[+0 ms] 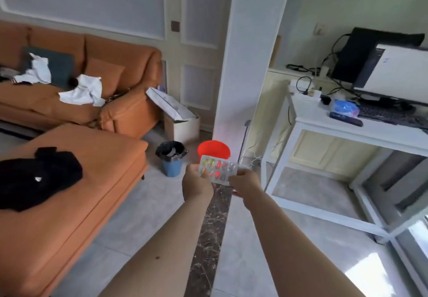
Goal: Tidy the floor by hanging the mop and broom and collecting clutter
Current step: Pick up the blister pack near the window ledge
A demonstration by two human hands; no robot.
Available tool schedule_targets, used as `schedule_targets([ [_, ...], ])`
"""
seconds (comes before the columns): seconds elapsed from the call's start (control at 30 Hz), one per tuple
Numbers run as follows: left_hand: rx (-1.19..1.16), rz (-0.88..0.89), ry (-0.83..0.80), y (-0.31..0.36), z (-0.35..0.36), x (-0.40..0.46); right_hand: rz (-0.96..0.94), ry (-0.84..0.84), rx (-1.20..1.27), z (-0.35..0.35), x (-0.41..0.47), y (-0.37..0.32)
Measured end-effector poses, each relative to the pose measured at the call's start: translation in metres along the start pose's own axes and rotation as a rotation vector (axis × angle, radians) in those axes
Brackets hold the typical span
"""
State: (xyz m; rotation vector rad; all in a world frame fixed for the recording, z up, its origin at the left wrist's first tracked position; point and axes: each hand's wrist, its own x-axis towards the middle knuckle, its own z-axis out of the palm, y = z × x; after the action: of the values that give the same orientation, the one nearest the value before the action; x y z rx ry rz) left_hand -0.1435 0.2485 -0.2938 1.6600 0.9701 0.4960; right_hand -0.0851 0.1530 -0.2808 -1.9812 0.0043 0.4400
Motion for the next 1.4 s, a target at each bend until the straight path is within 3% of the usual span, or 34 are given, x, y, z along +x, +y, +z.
schedule_targets([
  [0.53, -0.001, -0.134, 0.144, -0.008, -0.041, 0.302, 0.000, -0.204, -0.104, 0.209, 0.210, -0.121],
  [1.07, 0.118, -0.173, -0.046, 0.000, 0.002, 0.559, 0.144, -0.195, -0.130, 0.325, 0.428, -0.190],
  [1.4, 0.359, -0.234, -0.138, -0.024, 0.065, 0.752, 0.154, -0.123, -0.206, 0.406, 0.604, -0.216],
])
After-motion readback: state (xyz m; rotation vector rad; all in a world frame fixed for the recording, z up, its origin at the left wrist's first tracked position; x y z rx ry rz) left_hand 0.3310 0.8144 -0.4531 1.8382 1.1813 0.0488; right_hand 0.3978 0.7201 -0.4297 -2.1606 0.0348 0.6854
